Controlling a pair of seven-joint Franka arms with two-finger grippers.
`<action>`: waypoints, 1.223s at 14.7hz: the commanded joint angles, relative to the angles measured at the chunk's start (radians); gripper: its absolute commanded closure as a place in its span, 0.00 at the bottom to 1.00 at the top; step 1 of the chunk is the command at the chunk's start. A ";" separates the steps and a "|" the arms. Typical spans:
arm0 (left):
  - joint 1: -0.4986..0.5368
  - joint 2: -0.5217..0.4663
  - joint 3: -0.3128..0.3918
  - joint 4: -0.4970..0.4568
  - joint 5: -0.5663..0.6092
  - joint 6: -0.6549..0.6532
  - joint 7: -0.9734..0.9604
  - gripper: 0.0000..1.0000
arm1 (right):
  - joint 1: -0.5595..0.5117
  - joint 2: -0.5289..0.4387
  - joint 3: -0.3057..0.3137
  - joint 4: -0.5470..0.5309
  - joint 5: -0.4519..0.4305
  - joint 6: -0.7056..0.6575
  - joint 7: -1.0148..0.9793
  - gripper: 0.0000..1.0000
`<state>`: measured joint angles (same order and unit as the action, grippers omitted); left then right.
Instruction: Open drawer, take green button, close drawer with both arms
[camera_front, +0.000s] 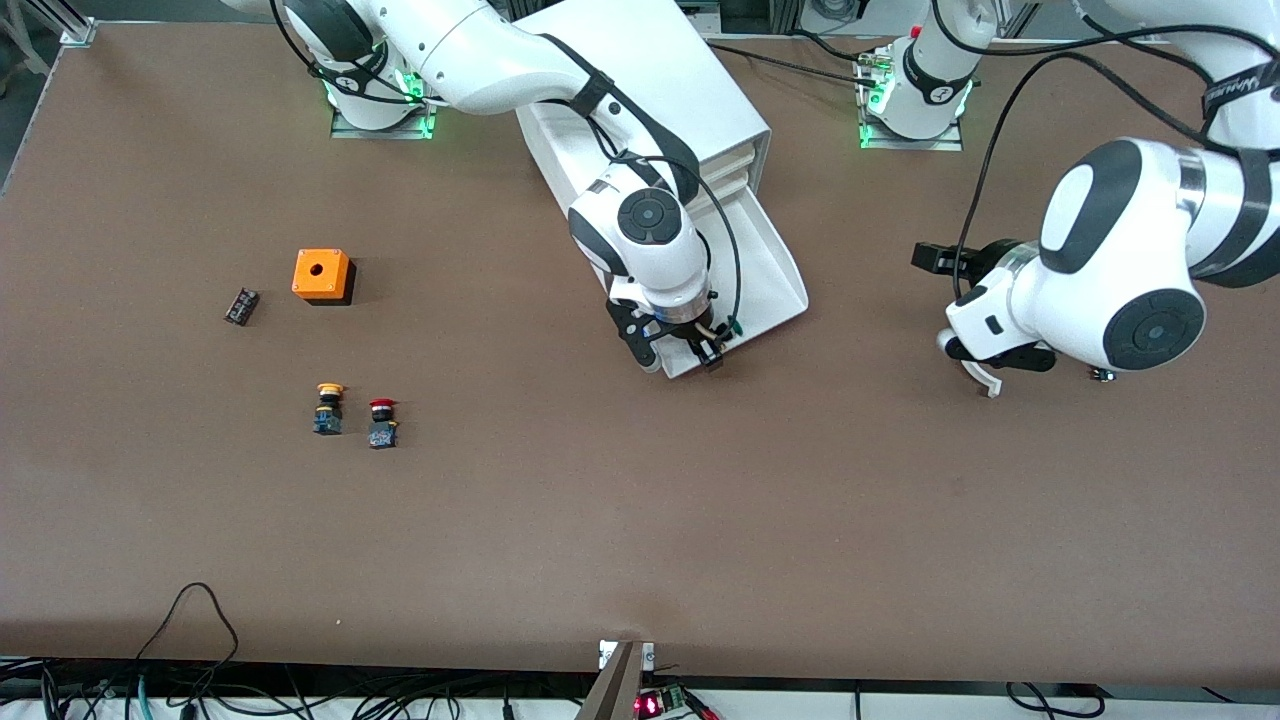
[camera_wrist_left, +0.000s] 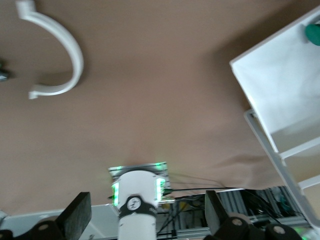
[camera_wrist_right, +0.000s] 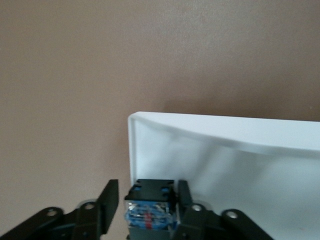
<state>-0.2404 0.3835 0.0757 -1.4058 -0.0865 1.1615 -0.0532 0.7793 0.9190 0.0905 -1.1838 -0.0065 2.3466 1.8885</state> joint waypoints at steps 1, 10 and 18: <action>-0.005 0.008 -0.001 0.042 0.063 -0.034 -0.023 0.00 | 0.014 0.000 -0.012 0.030 -0.021 -0.052 0.020 0.96; 0.035 0.077 0.021 0.163 0.054 0.021 -0.039 0.00 | -0.012 -0.074 -0.031 0.164 -0.021 -0.300 -0.184 1.00; 0.006 0.032 -0.094 -0.030 0.051 0.490 -0.619 0.00 | -0.210 -0.186 -0.040 0.133 0.046 -0.512 -0.814 1.00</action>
<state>-0.2306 0.4541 -0.0011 -1.3491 -0.0478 1.5573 -0.5347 0.6287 0.7698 0.0381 -1.0191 -0.0045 1.8789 1.2526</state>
